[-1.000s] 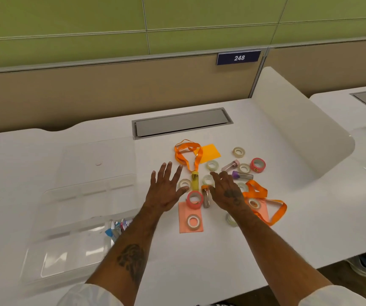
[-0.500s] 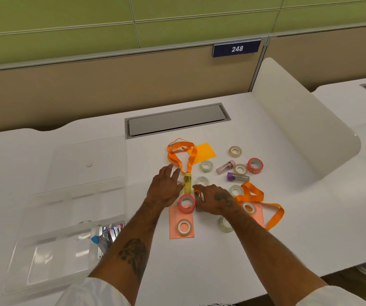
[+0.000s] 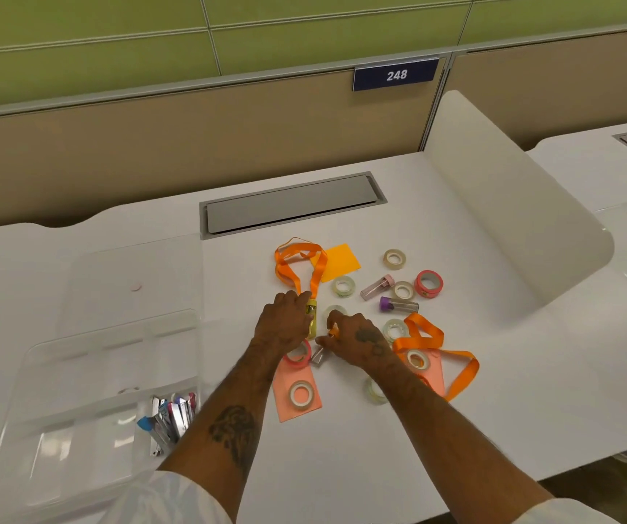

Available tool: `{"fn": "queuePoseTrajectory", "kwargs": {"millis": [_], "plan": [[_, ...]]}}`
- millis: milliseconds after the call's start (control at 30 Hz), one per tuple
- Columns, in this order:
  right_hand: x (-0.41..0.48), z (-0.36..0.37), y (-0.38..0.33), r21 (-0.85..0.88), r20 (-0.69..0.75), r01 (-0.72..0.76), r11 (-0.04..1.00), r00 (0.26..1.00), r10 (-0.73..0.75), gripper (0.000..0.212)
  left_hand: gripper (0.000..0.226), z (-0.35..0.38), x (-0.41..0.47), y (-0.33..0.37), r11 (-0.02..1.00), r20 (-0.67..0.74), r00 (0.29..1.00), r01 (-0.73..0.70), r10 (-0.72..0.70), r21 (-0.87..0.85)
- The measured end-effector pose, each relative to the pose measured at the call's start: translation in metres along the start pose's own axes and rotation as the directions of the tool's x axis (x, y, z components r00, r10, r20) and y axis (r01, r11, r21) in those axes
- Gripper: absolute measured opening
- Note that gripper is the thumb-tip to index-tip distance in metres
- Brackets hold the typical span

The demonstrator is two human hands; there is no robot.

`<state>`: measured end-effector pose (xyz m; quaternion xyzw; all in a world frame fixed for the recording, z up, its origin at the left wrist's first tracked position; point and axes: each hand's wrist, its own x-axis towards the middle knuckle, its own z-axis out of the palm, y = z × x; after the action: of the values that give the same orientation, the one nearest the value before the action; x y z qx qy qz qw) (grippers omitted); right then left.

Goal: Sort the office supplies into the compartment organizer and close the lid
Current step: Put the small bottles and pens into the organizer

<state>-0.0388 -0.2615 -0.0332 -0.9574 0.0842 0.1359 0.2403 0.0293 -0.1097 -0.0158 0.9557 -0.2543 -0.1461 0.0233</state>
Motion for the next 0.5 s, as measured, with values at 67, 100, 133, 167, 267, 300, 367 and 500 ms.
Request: {"fn": "queuePoseTrajectory", "kwargs": {"millis": [67, 100, 133, 167, 267, 300, 367, 500], "plan": [[0.001, -0.001, -0.001, 0.062, -0.003, -0.047, 0.997, 0.999, 0.047, 0.041, 0.050, 0.000, 0.003, 0.002, 1.000, -0.008, 1.000, 0.007, -0.007, 0.011], [0.001, -0.003, 0.000, 0.100, -0.003, -0.067, 0.993, 0.998, 0.067, 0.038, 0.051, 0.000, 0.004, 0.003, 1.000, -0.015, 1.000, 0.013, -0.013, 0.015], [0.003, -0.006, 0.000, 0.141, -0.006, -0.080, 0.987, 0.997, 0.082, 0.036, 0.052, 0.000, 0.005, 0.004, 1.000, -0.021, 1.000, 0.023, -0.023, 0.015], [0.004, -0.009, 0.001, 0.186, -0.015, -0.086, 0.979, 0.996, 0.091, 0.036, 0.053, 0.001, 0.006, 0.005, 0.999, -0.024, 0.999, 0.038, -0.038, 0.010], [0.006, -0.021, 0.006, 0.356, -0.063, -0.075, 0.931, 0.993, 0.104, 0.038, 0.054, 0.002, 0.010, 0.011, 0.994, -0.012, 0.995, 0.101, -0.101, -0.039], [0.006, -0.025, 0.008, 0.408, -0.074, -0.071, 0.910, 0.991, 0.110, 0.039, 0.054, 0.002, 0.011, 0.013, 0.990, -0.001, 0.992, 0.124, -0.125, -0.060], [0.008, -0.033, 0.011, 0.493, -0.089, -0.067, 0.868, 0.988, 0.127, 0.040, 0.056, 0.003, 0.014, 0.017, 0.985, 0.016, 0.988, 0.154, -0.153, -0.072], [0.012, -0.045, 0.017, 0.589, -0.120, -0.054, 0.806, 0.981, 0.154, 0.036, 0.062, 0.005, 0.015, 0.021, 0.987, 0.014, 0.987, 0.158, -0.158, -0.014]]}}
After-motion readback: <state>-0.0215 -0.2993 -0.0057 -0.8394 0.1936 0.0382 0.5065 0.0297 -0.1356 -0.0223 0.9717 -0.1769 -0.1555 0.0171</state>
